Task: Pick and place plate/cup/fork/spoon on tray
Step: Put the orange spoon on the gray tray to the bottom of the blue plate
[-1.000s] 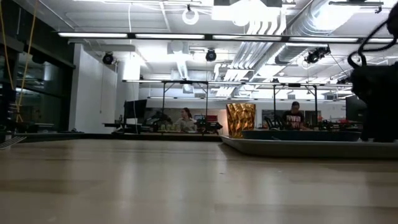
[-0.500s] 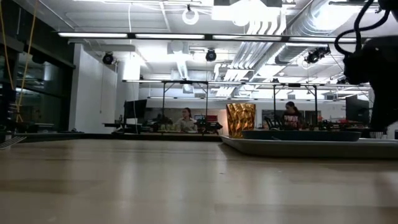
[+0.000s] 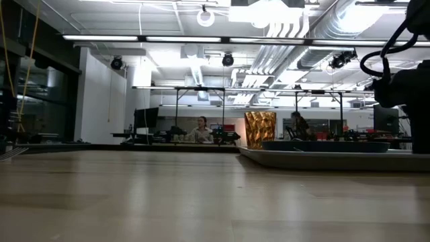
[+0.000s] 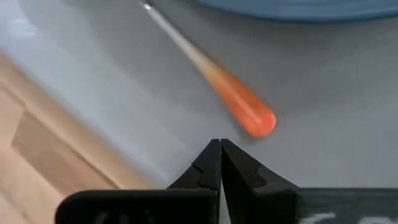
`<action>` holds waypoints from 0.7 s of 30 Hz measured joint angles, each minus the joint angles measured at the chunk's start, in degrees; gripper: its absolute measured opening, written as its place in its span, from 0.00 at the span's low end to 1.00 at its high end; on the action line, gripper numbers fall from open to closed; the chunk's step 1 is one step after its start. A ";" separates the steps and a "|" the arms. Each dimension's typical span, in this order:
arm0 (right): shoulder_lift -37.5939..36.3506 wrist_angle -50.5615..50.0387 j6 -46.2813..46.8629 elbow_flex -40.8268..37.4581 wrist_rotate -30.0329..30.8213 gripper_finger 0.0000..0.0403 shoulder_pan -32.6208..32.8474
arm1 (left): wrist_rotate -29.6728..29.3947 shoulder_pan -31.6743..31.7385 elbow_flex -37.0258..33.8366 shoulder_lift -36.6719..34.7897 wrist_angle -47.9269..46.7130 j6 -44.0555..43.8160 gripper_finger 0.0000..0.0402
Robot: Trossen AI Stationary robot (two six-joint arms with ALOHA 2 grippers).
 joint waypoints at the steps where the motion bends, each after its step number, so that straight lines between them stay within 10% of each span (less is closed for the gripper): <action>1: 0.00 -0.33 0.28 0.00 0.30 0.00 -0.01 | 0.00 0.00 0.00 0.00 0.00 -0.02 0.30; 21: 0.00 -6.03 4.90 0.00 4.05 0.00 -0.95 | 0.00 0.00 0.00 0.00 -0.09 -0.02 0.30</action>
